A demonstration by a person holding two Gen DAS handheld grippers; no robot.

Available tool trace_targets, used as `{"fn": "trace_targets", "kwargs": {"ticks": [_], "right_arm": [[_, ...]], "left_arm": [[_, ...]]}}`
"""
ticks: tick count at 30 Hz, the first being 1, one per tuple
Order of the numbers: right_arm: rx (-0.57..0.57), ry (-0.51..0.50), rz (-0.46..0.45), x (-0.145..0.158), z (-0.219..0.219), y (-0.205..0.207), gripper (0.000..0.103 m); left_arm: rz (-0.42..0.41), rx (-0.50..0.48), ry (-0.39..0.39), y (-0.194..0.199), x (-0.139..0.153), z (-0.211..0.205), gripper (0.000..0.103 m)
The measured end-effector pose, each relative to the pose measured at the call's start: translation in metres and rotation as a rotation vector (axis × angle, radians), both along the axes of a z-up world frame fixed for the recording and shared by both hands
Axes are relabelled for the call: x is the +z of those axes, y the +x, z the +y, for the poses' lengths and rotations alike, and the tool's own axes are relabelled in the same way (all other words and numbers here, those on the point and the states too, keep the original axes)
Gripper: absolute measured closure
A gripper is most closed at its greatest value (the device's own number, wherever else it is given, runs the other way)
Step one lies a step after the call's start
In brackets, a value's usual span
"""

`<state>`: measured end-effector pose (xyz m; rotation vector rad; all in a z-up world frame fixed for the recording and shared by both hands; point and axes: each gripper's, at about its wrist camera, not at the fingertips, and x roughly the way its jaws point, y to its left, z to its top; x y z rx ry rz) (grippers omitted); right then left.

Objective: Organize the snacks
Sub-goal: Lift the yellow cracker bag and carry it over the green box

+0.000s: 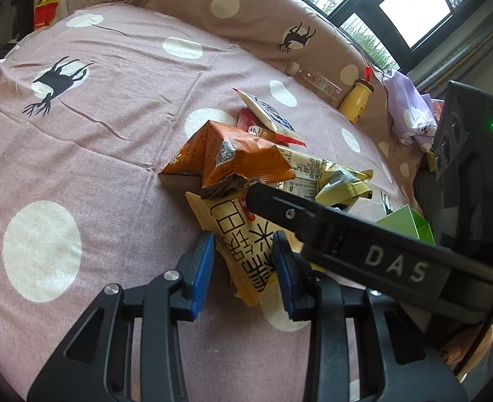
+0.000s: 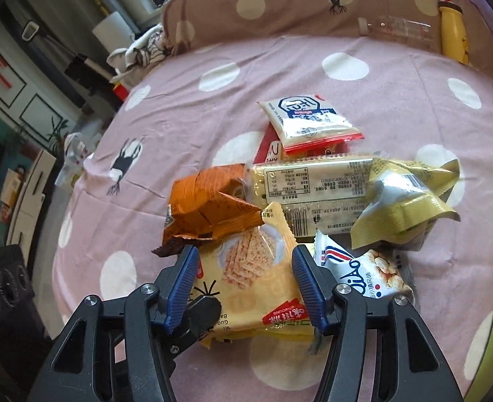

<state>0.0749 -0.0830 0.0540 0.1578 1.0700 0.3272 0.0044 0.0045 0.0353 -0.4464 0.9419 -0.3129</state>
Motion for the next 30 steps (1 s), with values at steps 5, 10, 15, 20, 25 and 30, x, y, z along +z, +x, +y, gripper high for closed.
{"fn": "trace_targets", "kwargs": {"ticks": [5,10,15,20,25,30], "right_arm": [[0.011,0.027,-0.008,0.001,0.004,-0.010,0.042],[-0.035,0.038,-0.065,0.017,-0.001,-0.036,0.042],[-0.108,0.043,-0.176,0.049,-0.020,-0.072,0.042],[-0.197,0.056,-0.248,0.072,-0.049,-0.099,0.042],[-0.286,0.057,-0.303,0.092,-0.081,-0.114,0.042],[-0.378,0.075,-0.331,0.099,-0.122,-0.125,0.042]], "left_arm": [[-0.045,-0.036,0.044,-0.004,0.007,-0.007,0.074],[-0.125,-0.078,0.114,-0.018,0.022,-0.022,0.074],[-0.237,-0.154,0.122,-0.039,0.050,-0.036,0.074],[-0.311,-0.245,0.151,-0.055,0.072,-0.065,0.074],[-0.350,-0.324,0.153,-0.058,0.088,-0.097,0.074],[-0.380,-0.420,0.175,-0.056,0.098,-0.139,0.074]]}}
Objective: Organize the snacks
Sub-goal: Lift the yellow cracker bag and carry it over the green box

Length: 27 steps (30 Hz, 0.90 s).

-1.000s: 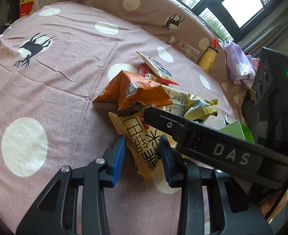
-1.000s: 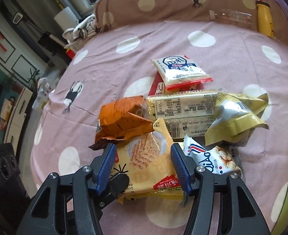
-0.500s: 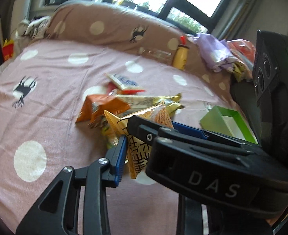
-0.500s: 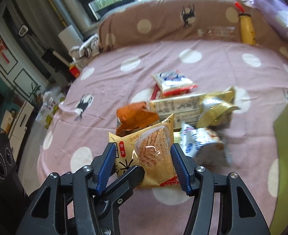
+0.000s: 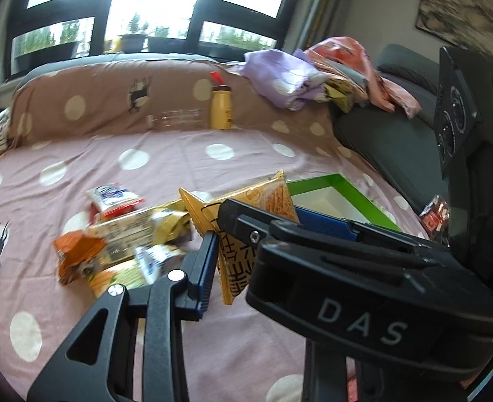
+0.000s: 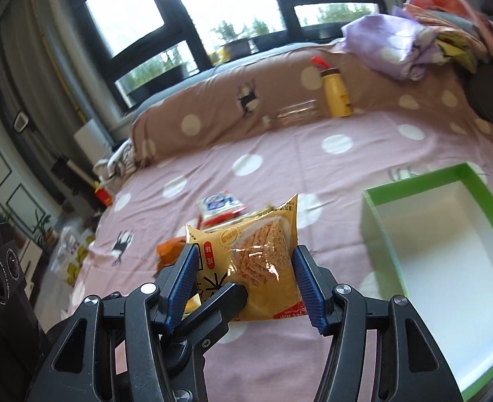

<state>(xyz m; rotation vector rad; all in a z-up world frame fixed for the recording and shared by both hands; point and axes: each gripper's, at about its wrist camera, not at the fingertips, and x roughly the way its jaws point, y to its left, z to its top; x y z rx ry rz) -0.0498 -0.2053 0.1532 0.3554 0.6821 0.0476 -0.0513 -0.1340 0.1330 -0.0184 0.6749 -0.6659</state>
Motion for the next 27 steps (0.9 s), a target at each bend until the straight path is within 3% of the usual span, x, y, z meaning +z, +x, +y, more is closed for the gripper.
{"fn": "trace_targets", "kwargs": {"ticks": [5,14,27], "right_arm": [[-0.096,0.075,-0.003,-0.003,-0.045,-0.010,0.042],[-0.261,0.123,-0.009,-0.010,-0.104,-0.030,0.042],[-0.402,0.209,0.070,-0.041,-0.161,-0.045,0.042]], "left_arm": [[-0.011,-0.086,0.033,0.004,0.002,-0.043,0.073],[-0.005,-0.238,0.070,0.004,0.000,-0.107,0.073],[0.097,-0.384,0.140,0.011,-0.026,-0.163,0.073]]}}
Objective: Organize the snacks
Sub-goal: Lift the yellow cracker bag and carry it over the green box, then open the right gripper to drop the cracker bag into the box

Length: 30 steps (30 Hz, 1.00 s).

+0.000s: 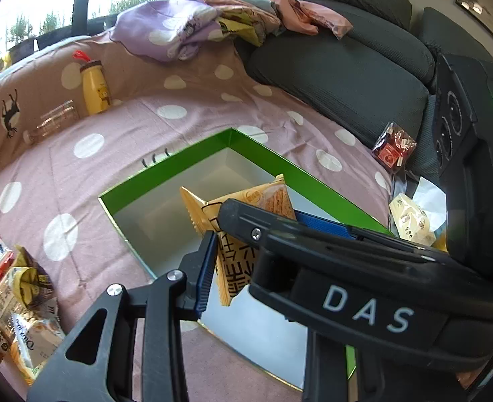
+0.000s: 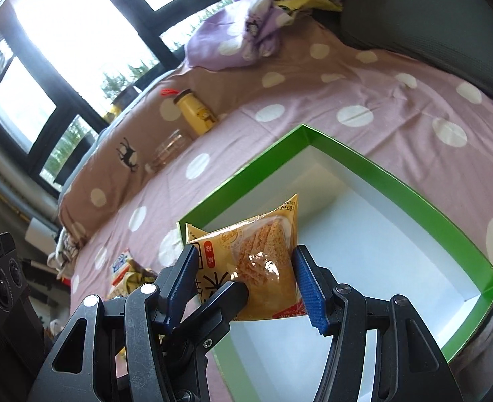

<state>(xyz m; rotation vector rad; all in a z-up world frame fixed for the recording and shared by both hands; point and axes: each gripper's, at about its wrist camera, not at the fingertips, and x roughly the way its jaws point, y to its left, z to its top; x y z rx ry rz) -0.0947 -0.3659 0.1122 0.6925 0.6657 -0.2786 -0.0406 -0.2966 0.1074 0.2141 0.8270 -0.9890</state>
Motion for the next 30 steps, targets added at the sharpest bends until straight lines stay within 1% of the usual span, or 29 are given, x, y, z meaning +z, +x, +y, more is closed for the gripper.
{"fn": "trace_targets", "kwargs": {"ticks": [4,11,14,16,18,20,22,26,30], "right_arm": [[-0.027,0.016,0.021,-0.008,-0.008,-0.002,0.042],[-0.041,0.037,0.069,-0.019,-0.015,0.004,0.042],[-0.053,0.028,0.070,-0.018,-0.015,0.004,0.042],[-0.059,0.037,0.053,-0.016,-0.015,0.002,0.042],[-0.053,0.040,0.043,-0.014,-0.013,0.002,0.042],[-0.053,0.024,0.043,-0.011,-0.009,0.004,0.039],[-0.055,0.004,0.042,-0.008,-0.004,0.006,0.033],[-0.026,-0.034,0.030,0.001,0.011,0.012,0.032],[0.027,-0.083,0.003,0.011,0.033,0.019,0.023]], "left_arm": [[0.043,-0.020,0.013,0.003,-0.008,-0.010,0.073],[0.079,-0.014,0.036,0.005,-0.020,-0.016,0.072],[0.081,0.004,0.033,0.007,-0.020,-0.012,0.063],[0.059,0.024,0.031,0.006,-0.016,-0.007,0.051],[0.026,0.051,0.026,0.006,-0.010,0.001,0.046],[-0.009,0.082,0.023,0.005,-0.004,0.013,0.041],[-0.038,0.121,0.021,0.006,0.003,0.029,0.033],[-0.066,0.212,-0.003,0.009,0.014,0.069,0.029],[-0.060,0.322,-0.030,0.012,0.019,0.115,0.024]]}}
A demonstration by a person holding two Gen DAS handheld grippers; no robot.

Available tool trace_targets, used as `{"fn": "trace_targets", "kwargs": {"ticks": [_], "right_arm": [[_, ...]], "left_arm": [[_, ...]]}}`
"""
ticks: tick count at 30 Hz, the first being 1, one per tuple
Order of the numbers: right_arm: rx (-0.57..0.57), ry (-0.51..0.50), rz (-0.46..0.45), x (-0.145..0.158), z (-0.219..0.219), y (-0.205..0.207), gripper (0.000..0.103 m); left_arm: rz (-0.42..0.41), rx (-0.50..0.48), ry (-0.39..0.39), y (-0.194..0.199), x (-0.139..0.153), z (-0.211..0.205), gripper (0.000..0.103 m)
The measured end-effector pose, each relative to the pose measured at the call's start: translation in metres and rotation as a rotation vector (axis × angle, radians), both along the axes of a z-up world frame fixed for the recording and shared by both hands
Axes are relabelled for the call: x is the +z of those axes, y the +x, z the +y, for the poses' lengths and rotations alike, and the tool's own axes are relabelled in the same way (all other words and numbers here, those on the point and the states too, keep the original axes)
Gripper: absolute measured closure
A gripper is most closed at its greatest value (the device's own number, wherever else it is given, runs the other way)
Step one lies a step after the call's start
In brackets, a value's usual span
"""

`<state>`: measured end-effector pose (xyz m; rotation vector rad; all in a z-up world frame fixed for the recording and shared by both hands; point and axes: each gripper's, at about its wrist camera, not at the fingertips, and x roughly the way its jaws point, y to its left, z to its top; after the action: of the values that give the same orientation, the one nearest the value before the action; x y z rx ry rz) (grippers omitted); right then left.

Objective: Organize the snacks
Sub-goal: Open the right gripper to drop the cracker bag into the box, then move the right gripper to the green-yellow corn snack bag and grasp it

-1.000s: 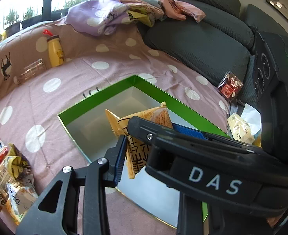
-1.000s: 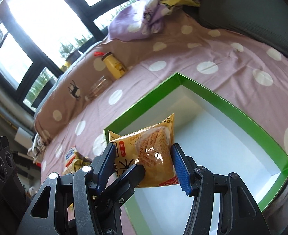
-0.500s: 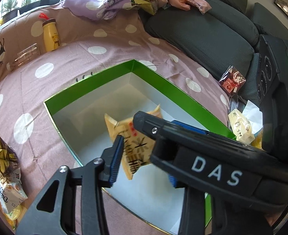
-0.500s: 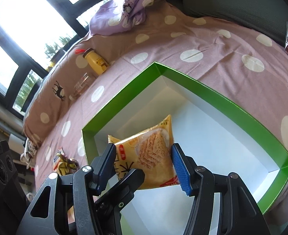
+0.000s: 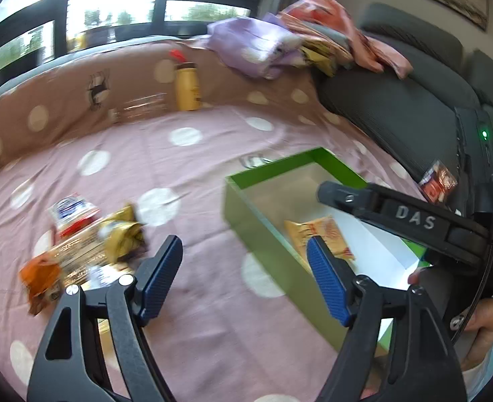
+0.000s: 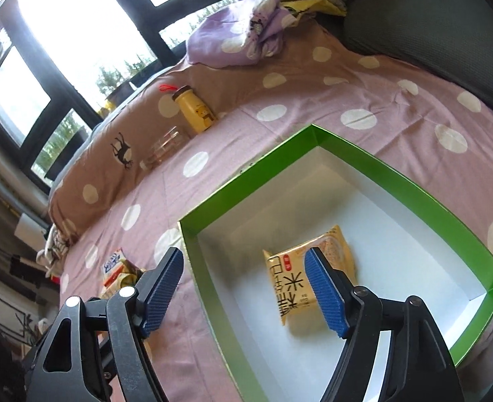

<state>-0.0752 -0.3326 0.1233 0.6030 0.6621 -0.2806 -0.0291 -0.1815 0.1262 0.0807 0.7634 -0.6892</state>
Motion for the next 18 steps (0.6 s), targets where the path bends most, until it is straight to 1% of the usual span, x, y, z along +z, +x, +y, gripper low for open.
{"fn": "trace_targets", "kwargs": {"ticks": [1,3,5,7,9,12,14,16,18], "right_arm": [[0.014,-0.009,-0.005,0.002,0.006,0.002,0.022],[0.051,-0.026,-0.007,0.005,0.018,0.009,0.021],[0.086,-0.044,-0.011,0.006,0.032,0.014,0.020],[0.130,-0.062,-0.014,0.006,0.045,0.020,0.016],[0.164,-0.072,-0.008,0.006,0.056,0.027,0.016],[0.218,-0.067,0.004,0.002,0.073,0.038,0.016],[0.277,-0.043,0.011,-0.003,0.086,0.047,0.016],[0.339,-0.012,0.029,-0.010,0.099,0.057,0.016],[0.398,0.005,0.058,-0.018,0.115,0.068,0.016]], "left_arm": [[0.002,0.035,-0.007,0.001,0.000,0.013,0.020],[0.008,0.109,-0.019,0.002,-0.001,0.037,0.016],[0.017,0.179,-0.022,0.005,-0.005,0.062,0.016],[0.033,0.243,-0.019,0.009,-0.011,0.084,0.016],[0.058,0.318,-0.011,0.013,-0.020,0.107,0.016],[0.106,0.402,-0.027,0.018,-0.036,0.138,0.016],[0.162,0.451,-0.046,0.023,-0.048,0.156,0.016],[0.219,0.481,-0.063,0.028,-0.059,0.168,0.016],[0.266,0.490,-0.049,0.031,-0.069,0.172,0.017]]}}
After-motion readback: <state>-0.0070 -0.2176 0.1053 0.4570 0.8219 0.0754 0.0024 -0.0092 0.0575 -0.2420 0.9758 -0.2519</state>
